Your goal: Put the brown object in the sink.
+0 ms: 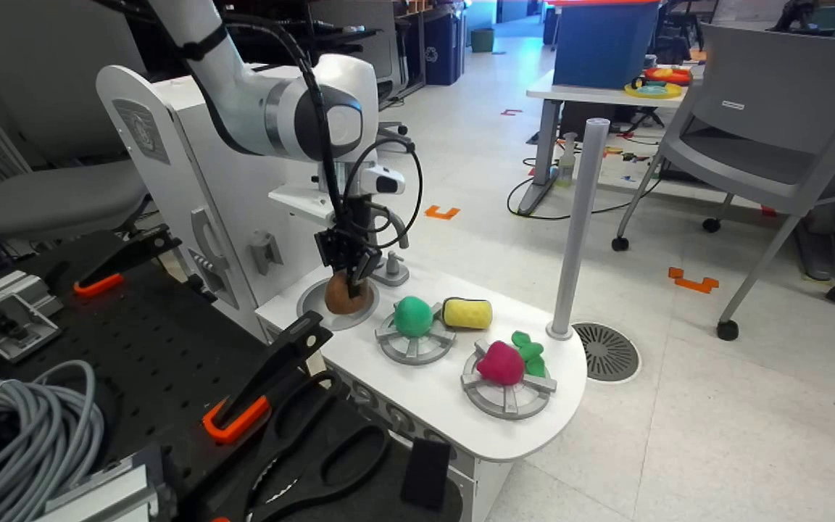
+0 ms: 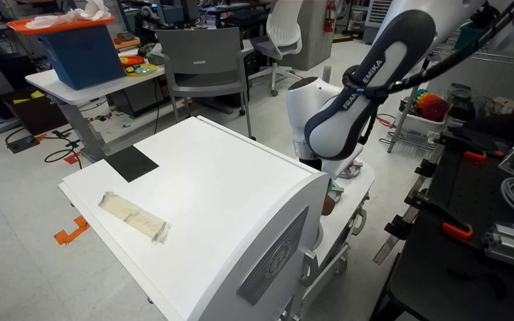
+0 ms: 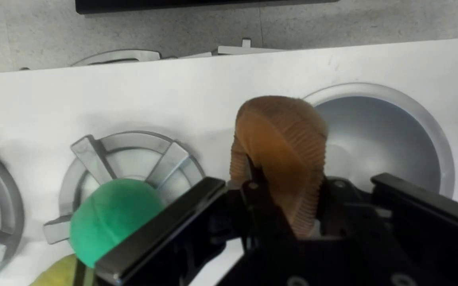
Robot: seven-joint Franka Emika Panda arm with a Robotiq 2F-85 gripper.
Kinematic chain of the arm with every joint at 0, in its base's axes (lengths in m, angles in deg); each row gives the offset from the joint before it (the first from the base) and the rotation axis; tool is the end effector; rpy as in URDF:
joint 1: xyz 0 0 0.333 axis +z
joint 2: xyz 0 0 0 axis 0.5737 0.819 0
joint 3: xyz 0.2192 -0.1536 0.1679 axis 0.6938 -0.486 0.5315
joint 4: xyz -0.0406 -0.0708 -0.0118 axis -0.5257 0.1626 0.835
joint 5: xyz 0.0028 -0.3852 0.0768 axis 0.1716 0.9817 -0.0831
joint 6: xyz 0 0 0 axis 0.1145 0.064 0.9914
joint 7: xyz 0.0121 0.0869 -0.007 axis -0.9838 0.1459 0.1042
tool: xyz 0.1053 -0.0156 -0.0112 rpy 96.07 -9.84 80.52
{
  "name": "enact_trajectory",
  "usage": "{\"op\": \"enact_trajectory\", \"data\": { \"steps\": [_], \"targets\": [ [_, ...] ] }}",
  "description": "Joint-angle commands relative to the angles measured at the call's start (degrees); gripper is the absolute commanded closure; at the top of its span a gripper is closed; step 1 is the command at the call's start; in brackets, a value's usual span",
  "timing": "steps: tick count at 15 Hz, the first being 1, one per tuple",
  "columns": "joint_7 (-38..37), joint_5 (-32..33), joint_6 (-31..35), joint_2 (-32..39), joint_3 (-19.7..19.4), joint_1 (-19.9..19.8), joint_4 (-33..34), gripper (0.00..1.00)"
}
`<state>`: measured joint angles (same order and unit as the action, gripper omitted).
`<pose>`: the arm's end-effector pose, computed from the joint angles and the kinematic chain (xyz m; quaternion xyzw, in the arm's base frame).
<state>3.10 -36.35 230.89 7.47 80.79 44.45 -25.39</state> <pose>0.5973 0.1048 -0.0570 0.9923 0.0048 -0.1200 0.0299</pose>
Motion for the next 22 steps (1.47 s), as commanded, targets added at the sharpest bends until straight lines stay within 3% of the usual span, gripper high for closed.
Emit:
{"op": "enact_trajectory", "data": {
  "steps": [1, 5, 7, 9, 15, 19, 22],
  "targets": [
    [-1.38, 0.14, 4.94, 7.76, -0.69, 3.62, 7.99, 0.94],
    [-0.77, 0.92, 10.45, 15.28, -2.18, 6.36, 15.55, 0.94],
    [-1.22, 0.84, 10.02, 17.96, -3.25, 7.2, 18.47, 0.49],
    [-1.1, 1.19, 9.49, 20.13, -4.32, 7.67, 20.73, 0.45],
    [0.78, 0.77, 9.77, 16.41, -3.01, 6.52, 15.55, 0.01],
    [2.19, 0.79, 10.52, 11.74, -2.36, 5.6, 9.07, 0.0],
    [2.97, 0.82, 12.99, 5.15, -2.75, 4.88, 0.71, 0.0]
  ]
}}
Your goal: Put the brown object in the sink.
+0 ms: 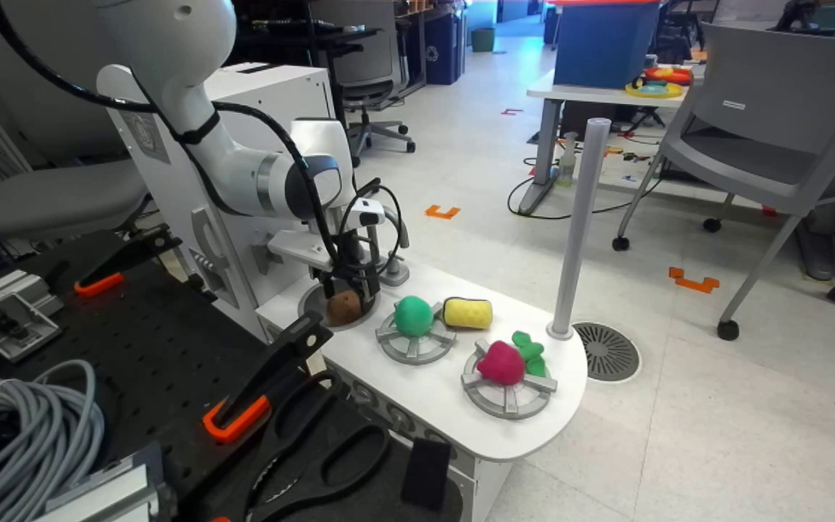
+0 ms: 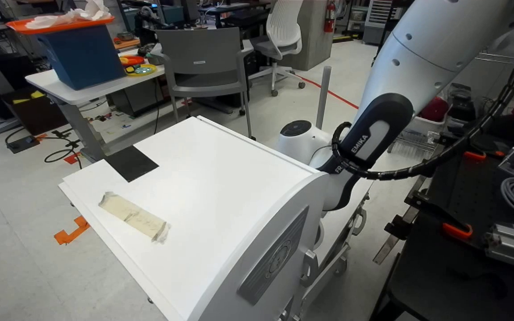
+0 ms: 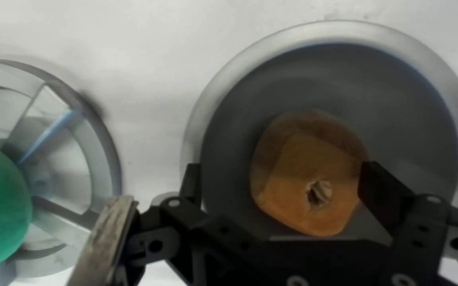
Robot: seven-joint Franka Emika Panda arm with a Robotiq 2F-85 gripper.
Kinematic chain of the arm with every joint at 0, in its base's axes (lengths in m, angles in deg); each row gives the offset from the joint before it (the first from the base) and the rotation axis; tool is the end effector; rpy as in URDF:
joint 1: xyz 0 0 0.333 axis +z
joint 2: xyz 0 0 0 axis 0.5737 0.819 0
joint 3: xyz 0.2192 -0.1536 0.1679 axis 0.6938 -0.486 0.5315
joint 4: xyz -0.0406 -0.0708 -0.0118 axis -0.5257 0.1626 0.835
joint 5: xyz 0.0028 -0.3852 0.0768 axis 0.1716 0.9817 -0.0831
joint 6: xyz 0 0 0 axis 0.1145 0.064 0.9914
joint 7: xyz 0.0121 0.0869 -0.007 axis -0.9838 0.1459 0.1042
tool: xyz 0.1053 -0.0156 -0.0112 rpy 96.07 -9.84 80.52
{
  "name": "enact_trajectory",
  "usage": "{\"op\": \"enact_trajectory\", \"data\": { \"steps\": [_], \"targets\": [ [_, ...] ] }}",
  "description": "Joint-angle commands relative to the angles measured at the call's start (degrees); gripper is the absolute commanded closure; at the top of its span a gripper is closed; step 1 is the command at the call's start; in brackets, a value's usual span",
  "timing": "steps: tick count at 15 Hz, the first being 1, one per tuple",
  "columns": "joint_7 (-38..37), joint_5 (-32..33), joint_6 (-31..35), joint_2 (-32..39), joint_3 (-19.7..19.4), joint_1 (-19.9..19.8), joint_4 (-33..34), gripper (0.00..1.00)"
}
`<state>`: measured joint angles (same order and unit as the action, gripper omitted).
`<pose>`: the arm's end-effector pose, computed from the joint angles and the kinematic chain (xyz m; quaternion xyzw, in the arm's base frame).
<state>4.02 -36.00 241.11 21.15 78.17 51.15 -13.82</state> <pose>0.5970 0.1521 -0.1329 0.9958 0.0682 -0.0455 0.0400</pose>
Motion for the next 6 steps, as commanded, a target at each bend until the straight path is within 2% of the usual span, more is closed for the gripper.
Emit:
{"op": "enact_trajectory", "data": {
  "steps": [1, 4, 5, 6],
  "targets": [
    [2.19, 0.35, 3.2, -11.02, -0.43, -2.26, -13.6, 0.0],
    [4.66, -1.26, 2.5, -18.38, 1.66, -7.5, -21.22, 0.0],
    [2.22, -0.14, 1.76, -11.27, -0.25, -4.05, -12.52, 0.0],
    [2.69, -0.26, 1.77, -13.62, 0.06, -5.42, -15.07, 0.0]
  ]
}}
